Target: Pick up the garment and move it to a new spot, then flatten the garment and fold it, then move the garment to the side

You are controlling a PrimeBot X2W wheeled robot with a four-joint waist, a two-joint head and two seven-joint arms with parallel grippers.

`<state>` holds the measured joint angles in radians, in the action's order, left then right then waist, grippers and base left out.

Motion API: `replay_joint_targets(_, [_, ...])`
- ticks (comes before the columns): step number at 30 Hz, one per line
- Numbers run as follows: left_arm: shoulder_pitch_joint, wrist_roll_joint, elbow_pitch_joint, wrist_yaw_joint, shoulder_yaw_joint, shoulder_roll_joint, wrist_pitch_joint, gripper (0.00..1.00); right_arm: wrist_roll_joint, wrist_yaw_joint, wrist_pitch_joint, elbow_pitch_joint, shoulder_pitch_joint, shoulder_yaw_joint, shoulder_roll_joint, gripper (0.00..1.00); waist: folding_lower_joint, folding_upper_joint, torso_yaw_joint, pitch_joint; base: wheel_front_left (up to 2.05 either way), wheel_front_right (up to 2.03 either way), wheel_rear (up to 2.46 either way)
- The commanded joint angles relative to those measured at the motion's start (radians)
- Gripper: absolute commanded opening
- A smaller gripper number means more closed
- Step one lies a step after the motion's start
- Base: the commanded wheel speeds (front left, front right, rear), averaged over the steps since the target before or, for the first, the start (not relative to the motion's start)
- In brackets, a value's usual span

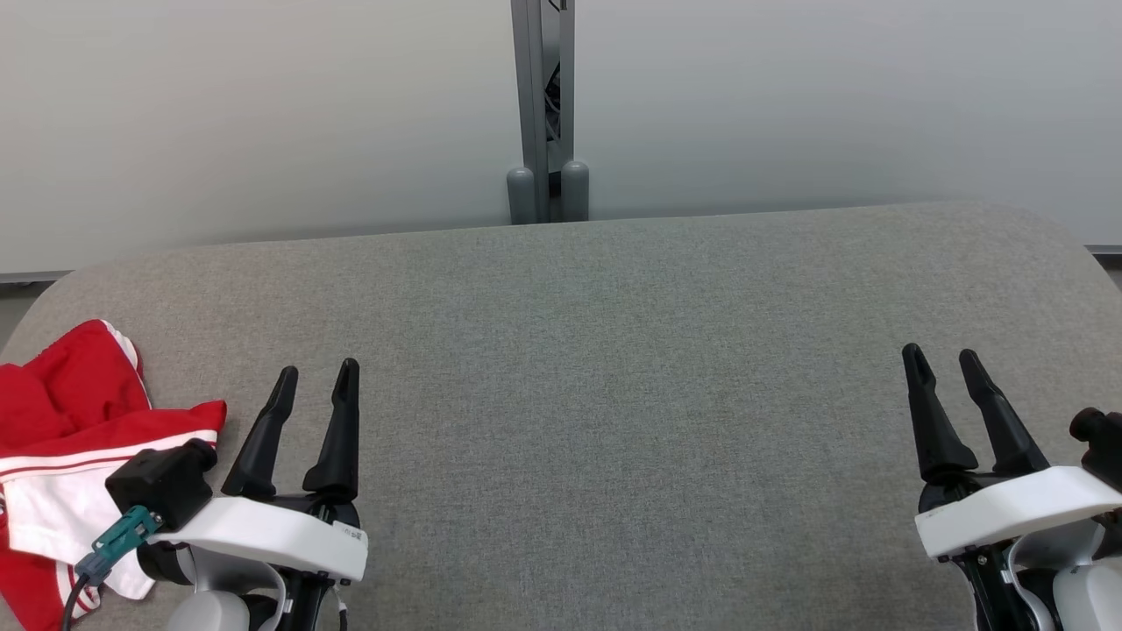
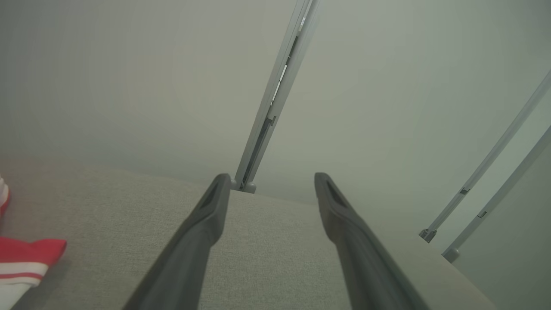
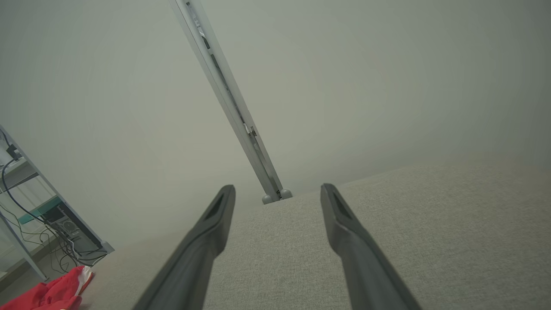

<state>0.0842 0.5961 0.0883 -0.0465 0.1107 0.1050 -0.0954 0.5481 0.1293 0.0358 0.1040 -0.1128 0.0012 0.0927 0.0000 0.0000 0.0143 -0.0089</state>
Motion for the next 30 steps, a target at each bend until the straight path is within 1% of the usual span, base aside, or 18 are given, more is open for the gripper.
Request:
replay_joint_targets(1, [0.001, -0.031, -0.012, 0.006, 0.001, 0.006, 0.003, 1.00, -0.031, 0.002, 0.014, -0.018, -0.001, -0.003, 0.005, 1.00, 0.0000, 0.0000, 0.000, -0.001, 0.00, 0.00, 0.00])
replay_joint_targets(10, [-0.002, -0.121, -0.005, 0.030, 0.011, 0.015, 0.026, 1.00, -0.134, 0.002, 0.028, 0.006, 0.004, -0.001, 0.000, 1.00, 0.0000, 0.0000, 0.001, -0.002, 0.00, 0.00, 0.00])
replay_joint_targets(30, [-0.007, -0.290, 0.034, 0.079, 0.031, 0.020, 0.004, 1.00, -0.330, 0.002, 0.036, 0.078, 0.010, -0.007, -0.021, 1.00, 0.0000, 0.0000, 0.004, -0.003, 0.00, 0.00, 0.00])
